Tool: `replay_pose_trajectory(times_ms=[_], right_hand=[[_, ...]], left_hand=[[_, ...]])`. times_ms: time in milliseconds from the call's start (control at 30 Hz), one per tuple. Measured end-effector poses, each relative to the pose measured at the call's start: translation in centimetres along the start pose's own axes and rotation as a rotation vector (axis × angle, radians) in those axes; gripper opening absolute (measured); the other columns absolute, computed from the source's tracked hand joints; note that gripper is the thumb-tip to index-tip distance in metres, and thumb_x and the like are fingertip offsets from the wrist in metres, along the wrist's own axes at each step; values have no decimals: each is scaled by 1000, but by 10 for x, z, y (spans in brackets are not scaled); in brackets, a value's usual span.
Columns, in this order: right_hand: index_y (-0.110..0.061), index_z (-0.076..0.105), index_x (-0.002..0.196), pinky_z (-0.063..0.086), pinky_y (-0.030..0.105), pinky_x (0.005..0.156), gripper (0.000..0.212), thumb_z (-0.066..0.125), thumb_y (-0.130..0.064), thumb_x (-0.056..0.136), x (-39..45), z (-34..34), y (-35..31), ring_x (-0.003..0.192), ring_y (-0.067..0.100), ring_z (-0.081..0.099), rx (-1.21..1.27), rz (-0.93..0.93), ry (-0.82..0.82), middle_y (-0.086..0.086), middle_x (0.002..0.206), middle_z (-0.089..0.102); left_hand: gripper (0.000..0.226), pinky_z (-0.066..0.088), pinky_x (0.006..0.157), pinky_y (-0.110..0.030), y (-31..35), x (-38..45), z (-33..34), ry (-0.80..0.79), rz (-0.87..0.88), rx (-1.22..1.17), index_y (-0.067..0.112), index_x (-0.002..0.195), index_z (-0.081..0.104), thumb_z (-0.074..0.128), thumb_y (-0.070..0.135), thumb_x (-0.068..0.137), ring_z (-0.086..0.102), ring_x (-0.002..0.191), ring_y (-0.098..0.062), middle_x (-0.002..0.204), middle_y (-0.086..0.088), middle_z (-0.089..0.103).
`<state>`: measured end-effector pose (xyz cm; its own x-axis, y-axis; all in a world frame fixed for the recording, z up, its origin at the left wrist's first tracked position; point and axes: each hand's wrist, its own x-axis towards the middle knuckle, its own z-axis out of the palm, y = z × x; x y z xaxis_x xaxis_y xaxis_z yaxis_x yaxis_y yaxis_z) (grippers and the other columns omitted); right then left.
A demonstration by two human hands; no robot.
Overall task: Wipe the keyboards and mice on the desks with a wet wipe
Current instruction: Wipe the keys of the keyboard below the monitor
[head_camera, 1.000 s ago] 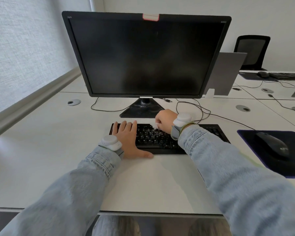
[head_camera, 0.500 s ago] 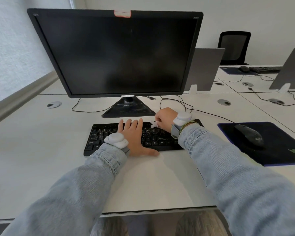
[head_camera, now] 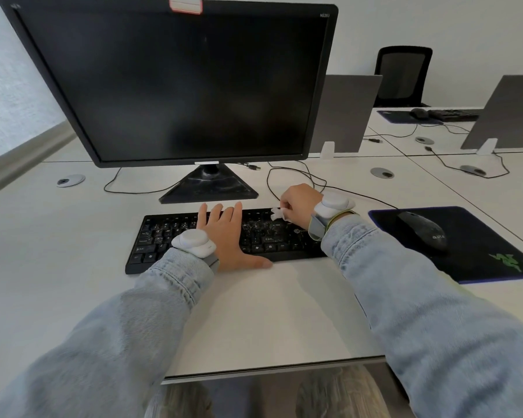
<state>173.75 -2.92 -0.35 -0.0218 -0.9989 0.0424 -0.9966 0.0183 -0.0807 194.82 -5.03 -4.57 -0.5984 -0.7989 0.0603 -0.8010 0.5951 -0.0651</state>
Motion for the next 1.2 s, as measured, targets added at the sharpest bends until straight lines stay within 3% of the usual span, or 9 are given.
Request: replay_pose_trajectory(times_ms=[200, 333, 533, 667, 900, 1067, 1200], right_hand=[[-11, 65, 80, 52, 33, 74, 16, 54, -17, 90, -2, -3, 22, 86, 27, 63, -50, 97, -31, 9, 91, 68], [-11, 60, 94, 50, 38, 78, 15, 48, -20, 92, 0, 0, 25, 90, 27, 57, 53, 139, 162, 7, 96, 62], [-16, 61, 91, 37, 26, 65, 10, 52, -20, 92, 12, 6, -7, 78, 14, 54, 223, -6, 189, -5, 82, 58], [-17, 64, 85, 30, 16, 57, 9, 58, -21, 90, 18, 17, -23, 66, 4, 48, 285, -99, 146, -12, 69, 54], [-14, 65, 82, 34, 25, 61, 10, 61, -21, 86, 16, 8, 9, 76, 15, 54, 125, 92, 89, -8, 76, 55], [-17, 63, 81, 36, 23, 64, 10, 57, -19, 89, 27, 20, -37, 71, 8, 52, 195, -67, 150, -11, 73, 55], [-17, 66, 81, 41, 22, 65, 10, 60, -20, 89, 36, 25, -58, 73, 9, 54, 244, -140, 160, -9, 74, 59]], left_hand=[[158, -3, 123, -55, -1, 0, 3, 36, -3, 8, 12, 159, 11, 12, 109, 35, 21, 151, -28, 157, 0, 37], [163, -1, 123, -55, -3, 1, 7, 80, 13, 6, 13, 159, 14, -4, 110, 29, 24, 150, -28, 155, 1, 40], [159, -7, 123, -55, -36, -5, 3, 65, 65, -21, 15, 161, 9, 6, 112, 36, 13, 154, -28, 164, -3, 24], [161, -8, 123, -55, -61, -11, 0, 11, 57, -29, 14, 161, 7, 12, 113, 33, 17, 152, -26, 163, 1, 26], [156, -8, 122, -57, -68, -5, 6, -18, 78, -46, 16, 161, -2, 23, 110, 39, 25, 148, -21, 156, 6, 32], [155, -7, 122, -57, -65, -6, 6, -7, 68, -40, 16, 160, -2, 18, 108, 37, 29, 145, -22, 153, 5, 36], [152, -5, 122, -58, -62, -5, 7, 7, 68, -53, 15, 160, 0, 26, 109, 42, 29, 145, -24, 154, 2, 36]])
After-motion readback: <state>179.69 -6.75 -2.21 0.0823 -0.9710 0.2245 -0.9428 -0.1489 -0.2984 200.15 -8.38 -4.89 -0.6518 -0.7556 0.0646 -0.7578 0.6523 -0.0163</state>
